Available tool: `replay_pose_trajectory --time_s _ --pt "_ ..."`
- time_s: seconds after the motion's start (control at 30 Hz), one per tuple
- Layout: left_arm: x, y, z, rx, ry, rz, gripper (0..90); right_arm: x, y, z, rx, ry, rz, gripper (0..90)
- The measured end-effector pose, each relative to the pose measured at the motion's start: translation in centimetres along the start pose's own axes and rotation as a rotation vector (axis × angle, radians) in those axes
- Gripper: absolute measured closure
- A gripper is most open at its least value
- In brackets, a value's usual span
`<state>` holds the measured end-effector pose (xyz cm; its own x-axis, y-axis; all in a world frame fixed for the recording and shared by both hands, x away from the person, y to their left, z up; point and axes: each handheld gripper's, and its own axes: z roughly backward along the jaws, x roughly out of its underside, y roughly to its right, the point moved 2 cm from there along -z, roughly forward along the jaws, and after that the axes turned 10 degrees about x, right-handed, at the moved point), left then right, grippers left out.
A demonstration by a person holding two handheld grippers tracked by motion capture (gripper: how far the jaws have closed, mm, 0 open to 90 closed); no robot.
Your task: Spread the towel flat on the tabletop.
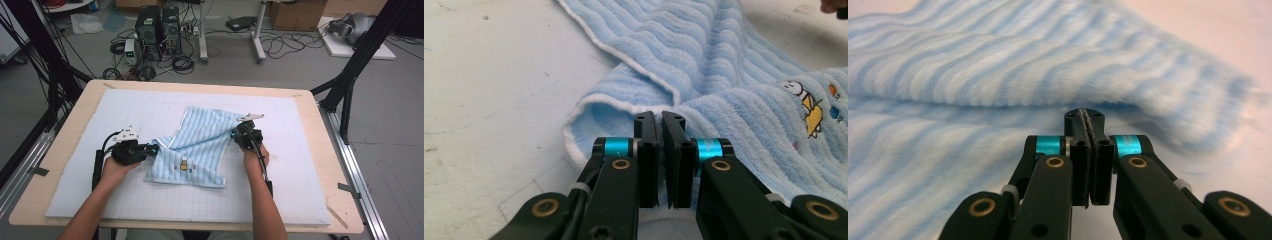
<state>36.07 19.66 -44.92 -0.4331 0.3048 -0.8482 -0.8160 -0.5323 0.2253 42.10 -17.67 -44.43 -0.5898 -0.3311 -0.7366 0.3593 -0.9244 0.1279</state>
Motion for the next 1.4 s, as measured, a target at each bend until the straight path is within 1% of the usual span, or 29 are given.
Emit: replay_pose_trajectory --time_s 0.07,0.1,0.13,0.17,0.2,0.23,0.3,0.33,0.4,0.43,0.47,0.5,0.53,0.6,0.67,0.73,0.77,0.8,0.83,0.87,0.93,1.0,1.07,1.13,1.17,1.23,1.27,1.33,1.4 --pt "0.0 0.1 0.0 0.004 0.0 0.001 84.8 -0.1 0.8 0.3 0.063 0.015 0.003 89.8" --pt "0.0 0.2 -0.1 0.01 0.002 0.0 84.8 -0.1 1.4 0.4 0.086 0.025 -0.015 89.8" --pt "0.0 0.3 -0.2 0.017 -0.003 -0.007 84.8 -0.3 2.6 0.6 0.143 0.032 -0.044 89.8" --pt "-0.1 0.5 -0.4 0.024 -0.003 -0.011 84.8 -0.3 2.6 0.6 0.143 0.032 -0.044 89.8" --pt "-0.1 0.6 -0.5 0.033 -0.007 -0.018 84.8 -0.3 3.0 0.7 0.169 0.042 -0.051 89.7" --pt "-0.1 0.7 -0.7 0.042 -0.011 -0.028 84.8 -0.3 3.7 0.8 0.195 0.06 -0.093 89.7" --pt "0.0 0.9 -1.0 0.042 -0.025 -0.036 84.7 0.0 3.7 0.5 0.133 0.052 -0.139 86.1" --pt "0.0 0.9 -1.0 0.042 -0.025 -0.036 84.6 0.0 3.7 0.5 0.133 0.052 -0.139 86.1" --pt "0.0 0.8 -0.9 0.042 -0.024 -0.033 84.4 0.1 2.8 0.7 0.076 0.075 -0.133 66.3" --pt "0.0 0.8 -0.9 0.042 -0.019 -0.03 84.4 0.1 2.8 0.7 0.076 0.075 -0.133 66.3" --pt "-0.1 0.8 -0.8 0.042 -0.016 -0.029 84.4 0.2 2.2 1.1 0.037 0.096 -0.144 59.7" --pt "-0.1 0.8 -0.8 0.042 -0.015 -0.028 84.4 0.2 2.2 1.1 0.037 0.096 -0.144 59.7" --pt "-0.1 0.8 -0.7 0.041 -0.017 -0.029 84.4 0.2 1.8 1.3 0.011 0.097 -0.153 54.1" --pt "-0.1 0.8 -0.8 0.042 -0.014 -0.027 84.4 0.5 0.9 1.4 -0.082 0.069 -0.185 47.7" --pt "-0.1 0.8 -0.8 0.042 -0.016 -0.027 84.4 0.7 -0.4 1.1 -0.144 0.008 -0.155 43.9" --pt "-0.1 0.9 -0.8 0.042 -0.014 -0.026 84.4 0.8 -1.9 0.9 -0.188 -0.032 -0.125 45.8" --pt "-0.1 0.9 -0.8 0.042 -0.014 -0.026 84.4 0.8 -2.6 0.8 -0.184 -0.052 -0.099 51.1" --pt "-0.1 0.9 -0.7 0.043 -0.014 -0.026 84.4 1.0 -3.7 0.4 -0.143 -0.085 -0.033 61.9" --pt "-0.1 0.9 -0.7 0.043 -0.013 -0.026 84.4 1.0 -3.7 0.4 -0.143 -0.085 -0.033 61.9" --pt "-0.1 0.9 -0.7 0.046 -0.016 -0.027 84.4 1.1 -3.9 0.5 -0.091 -0.054 0.045 83.4" --pt "-0.1 0.9 -0.7 0.052 -0.015 -0.024 84.4 1.4 -3.7 0.6 -0.111 -0.043 0.057 87.9" --pt "-0.1 1.0 -0.8 0.063 -0.014 -0.023 84.4 1.4 -3.6 0.7 -0.107 -0.043 0.067 88.1" --pt "-0.1 1.2 -1.0 0.08 -0.017 -0.025 84.4 1.5 -3.3 0.8 -0.07 -0.044 0.107 88.4" --pt "-0.2 1.5 -1.1 0.093 -0.021 -0.032 84.1 1.6 -2.2 1.3 -0.02 -0.043 0.107 88.4" --pt "-0.2 1.7 -1.3 0.109 -0.019 -0.032 84.1 1.6 -2.2 1.3 -0.02 -0.043 0.107 88.4" --pt "-0.3 2.1 -1.7 0.144 -0.023 -0.041 83.0 1.8 -0.8 1.8 0.048 -0.046 0.117 88.4" --pt "-0.4 2.4 -1.9 0.168 -0.024 -0.04 83.0 1.8 -0.8 1.8 0.048 -0.046 0.117 88.4" --pt "-0.4 2.6 -2.2 0.195 -0.045 -0.051 77.8 2.1 0.0 2.3 0.126 -0.057 0.138 88.3" --pt "-0.4 2.6 -2.4 0.17 -0.04 -0.038 66.3 2.5 0.9 2.5 0.162 -0.069 0.125 88.0"
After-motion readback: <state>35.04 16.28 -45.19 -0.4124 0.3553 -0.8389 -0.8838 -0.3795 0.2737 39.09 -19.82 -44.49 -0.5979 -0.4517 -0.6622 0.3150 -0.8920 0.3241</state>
